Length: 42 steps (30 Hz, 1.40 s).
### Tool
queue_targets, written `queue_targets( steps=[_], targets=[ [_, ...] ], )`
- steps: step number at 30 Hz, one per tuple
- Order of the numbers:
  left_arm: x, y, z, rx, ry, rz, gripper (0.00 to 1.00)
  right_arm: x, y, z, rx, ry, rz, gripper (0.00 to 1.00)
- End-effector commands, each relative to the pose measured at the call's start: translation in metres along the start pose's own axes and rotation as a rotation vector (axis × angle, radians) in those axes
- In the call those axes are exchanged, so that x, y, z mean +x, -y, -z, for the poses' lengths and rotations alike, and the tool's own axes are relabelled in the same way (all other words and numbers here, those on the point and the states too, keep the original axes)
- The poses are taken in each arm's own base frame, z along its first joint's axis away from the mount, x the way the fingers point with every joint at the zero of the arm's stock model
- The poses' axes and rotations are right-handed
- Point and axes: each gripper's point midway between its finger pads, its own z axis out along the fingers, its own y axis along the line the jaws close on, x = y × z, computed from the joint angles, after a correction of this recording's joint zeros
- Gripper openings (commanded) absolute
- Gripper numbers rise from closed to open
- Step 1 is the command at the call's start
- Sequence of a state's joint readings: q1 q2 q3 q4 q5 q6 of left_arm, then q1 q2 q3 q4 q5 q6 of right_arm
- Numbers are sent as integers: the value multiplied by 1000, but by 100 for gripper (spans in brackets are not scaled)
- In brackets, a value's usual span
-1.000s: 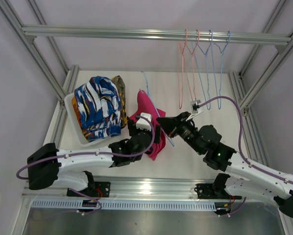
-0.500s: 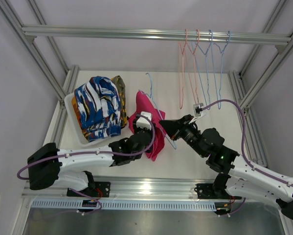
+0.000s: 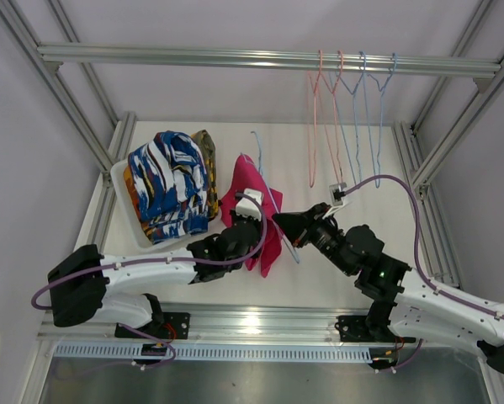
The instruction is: Remove the trousers from the hanger
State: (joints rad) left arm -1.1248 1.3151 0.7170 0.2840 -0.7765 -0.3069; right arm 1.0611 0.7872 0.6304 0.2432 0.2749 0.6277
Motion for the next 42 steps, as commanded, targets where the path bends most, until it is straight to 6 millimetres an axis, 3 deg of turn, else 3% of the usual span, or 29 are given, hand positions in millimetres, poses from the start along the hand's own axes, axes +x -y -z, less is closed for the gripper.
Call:
queue_targets(
  steps=[1, 4, 10, 16, 17, 18, 25, 31, 42],
  targets=[
    [-33, -9, -10, -49, 78, 58, 1, -27, -29, 7, -94, 91, -51, 0],
    [-34, -6, -7, -20, 65, 54, 1, -23, -23, 6, -74, 91, -44, 0],
    [-59, -4, 14, 62, 80, 74, 1, -18, -15, 0, -37, 85, -27, 0],
    [-114, 4, 46, 185, 129, 118, 1, -5, 1, -9, 22, 75, -7, 0],
    [-113, 3, 49, 189, 110, 103, 1, -2, 4, -10, 31, 71, -8, 0],
    [-133, 5, 55, 204, 132, 123, 1, 2, 7, -12, 39, 63, -5, 0],
    [-175, 5, 81, 262, 141, 102, 1, 14, 15, -18, 56, 52, -9, 0],
    [-212, -21, 109, 246, 243, 129, 1, 22, 25, -17, 80, 39, -6, 0],
    [-285, -99, 178, 126, 457, 228, 0, 28, 44, -7, 139, 26, 16, 0]
  ],
)
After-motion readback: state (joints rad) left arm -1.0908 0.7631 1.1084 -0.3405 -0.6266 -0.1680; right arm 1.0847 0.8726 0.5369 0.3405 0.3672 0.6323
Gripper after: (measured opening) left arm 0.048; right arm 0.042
